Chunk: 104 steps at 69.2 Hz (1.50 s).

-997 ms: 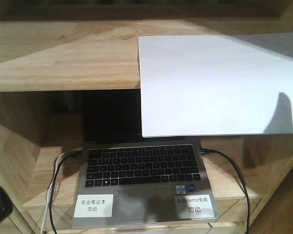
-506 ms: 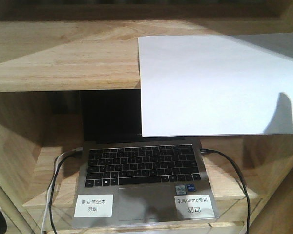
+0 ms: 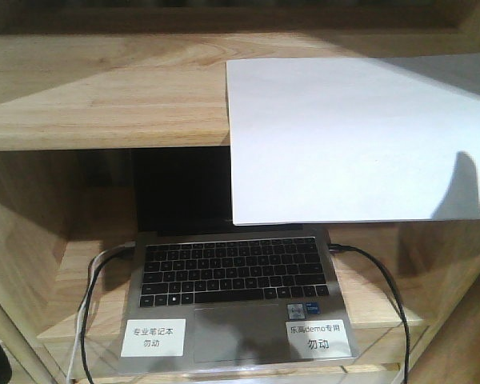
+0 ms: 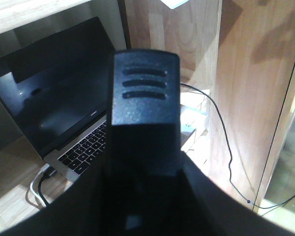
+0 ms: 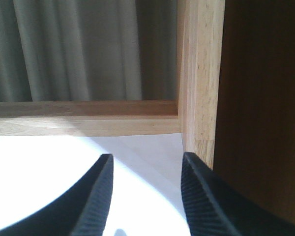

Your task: Grab stapler and paper to desk for stapling

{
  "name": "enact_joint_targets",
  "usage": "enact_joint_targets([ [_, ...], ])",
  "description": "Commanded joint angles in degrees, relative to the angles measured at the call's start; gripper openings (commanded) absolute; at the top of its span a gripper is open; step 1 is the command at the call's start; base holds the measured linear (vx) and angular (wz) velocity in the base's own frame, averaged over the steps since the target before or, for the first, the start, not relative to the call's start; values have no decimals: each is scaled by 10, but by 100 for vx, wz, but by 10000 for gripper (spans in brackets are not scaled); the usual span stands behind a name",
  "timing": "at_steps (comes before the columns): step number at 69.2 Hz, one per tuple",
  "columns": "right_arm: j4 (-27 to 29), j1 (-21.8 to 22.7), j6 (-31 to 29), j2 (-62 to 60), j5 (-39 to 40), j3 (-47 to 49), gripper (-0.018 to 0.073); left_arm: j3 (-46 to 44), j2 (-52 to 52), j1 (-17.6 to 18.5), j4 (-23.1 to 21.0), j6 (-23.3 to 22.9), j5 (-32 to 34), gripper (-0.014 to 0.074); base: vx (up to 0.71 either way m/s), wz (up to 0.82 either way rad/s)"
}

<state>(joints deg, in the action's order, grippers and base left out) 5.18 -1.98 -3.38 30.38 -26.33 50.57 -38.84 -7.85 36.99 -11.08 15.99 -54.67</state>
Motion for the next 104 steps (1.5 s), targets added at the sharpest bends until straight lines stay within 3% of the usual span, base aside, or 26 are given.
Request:
enact_joint_targets([
  [1,1,4,-3,6,44,19,306,-14,-8,4,-13,-2,69,-8,0,0],
  [40,1,4,-3,6,55,19,325,-14,-8,4,-13,-2,69,-8,0,0],
  [50,1,4,-3,6,67,19,459,-14,-8,4,-13,-2,69,-8,0,0],
  [62,1,4,-1,6,73,19,730,-14,-8,4,-13,-2,69,-8,0,0],
  [68,1,4,2,6,76,19,728,-14,-8,4,-13,-2,69,-8,0,0],
  [75,1,4,42,6,75,19,720,-14,-8,4,-13,-2,69,-8,0,0],
  [94,-59,4,279,6,31,19,714,-14,-8,4,-13,-2,69,-8,0,0],
  [104,-64,4,349,6,26,17,708,-14,-8,4,-13,-2,69,-8,0,0],
])
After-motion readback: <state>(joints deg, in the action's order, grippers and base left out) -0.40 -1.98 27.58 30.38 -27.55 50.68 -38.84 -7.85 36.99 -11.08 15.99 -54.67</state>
